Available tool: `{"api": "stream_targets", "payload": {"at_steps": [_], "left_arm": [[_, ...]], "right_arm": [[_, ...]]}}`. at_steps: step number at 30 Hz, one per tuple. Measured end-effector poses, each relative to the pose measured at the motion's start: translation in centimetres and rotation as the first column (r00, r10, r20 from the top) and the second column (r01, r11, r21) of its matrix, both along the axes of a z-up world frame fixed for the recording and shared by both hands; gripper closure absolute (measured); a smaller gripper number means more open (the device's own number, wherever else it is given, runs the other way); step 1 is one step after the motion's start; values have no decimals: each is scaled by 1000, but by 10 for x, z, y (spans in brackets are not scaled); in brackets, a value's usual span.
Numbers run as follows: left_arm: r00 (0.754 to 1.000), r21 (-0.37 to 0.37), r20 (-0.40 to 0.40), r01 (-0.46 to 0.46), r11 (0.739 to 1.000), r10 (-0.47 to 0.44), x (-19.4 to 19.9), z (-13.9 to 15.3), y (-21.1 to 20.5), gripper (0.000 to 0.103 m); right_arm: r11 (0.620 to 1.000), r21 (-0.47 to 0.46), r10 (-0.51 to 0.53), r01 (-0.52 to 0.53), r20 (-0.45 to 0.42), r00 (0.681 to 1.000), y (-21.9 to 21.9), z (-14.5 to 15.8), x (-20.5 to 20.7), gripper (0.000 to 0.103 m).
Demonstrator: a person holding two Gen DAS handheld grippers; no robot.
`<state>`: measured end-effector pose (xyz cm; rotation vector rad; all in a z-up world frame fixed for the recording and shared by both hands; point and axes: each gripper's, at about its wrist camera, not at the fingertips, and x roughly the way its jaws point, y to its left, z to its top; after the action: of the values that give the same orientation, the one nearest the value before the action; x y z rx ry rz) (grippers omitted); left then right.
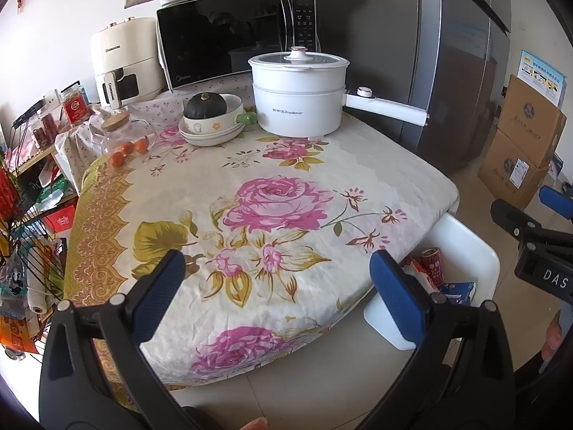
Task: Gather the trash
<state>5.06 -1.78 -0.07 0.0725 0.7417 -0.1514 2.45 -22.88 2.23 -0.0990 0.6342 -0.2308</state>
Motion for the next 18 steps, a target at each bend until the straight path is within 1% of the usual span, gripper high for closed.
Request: {"api": "stream_targets", "payload": {"at_steps": [18], "left_arm": [[1000,-18,-12,15,1000,-15,0,-1,-3,1]], "right_arm": [[1000,14,-8,8,-14,1000,-4,-1,1,0]]}}
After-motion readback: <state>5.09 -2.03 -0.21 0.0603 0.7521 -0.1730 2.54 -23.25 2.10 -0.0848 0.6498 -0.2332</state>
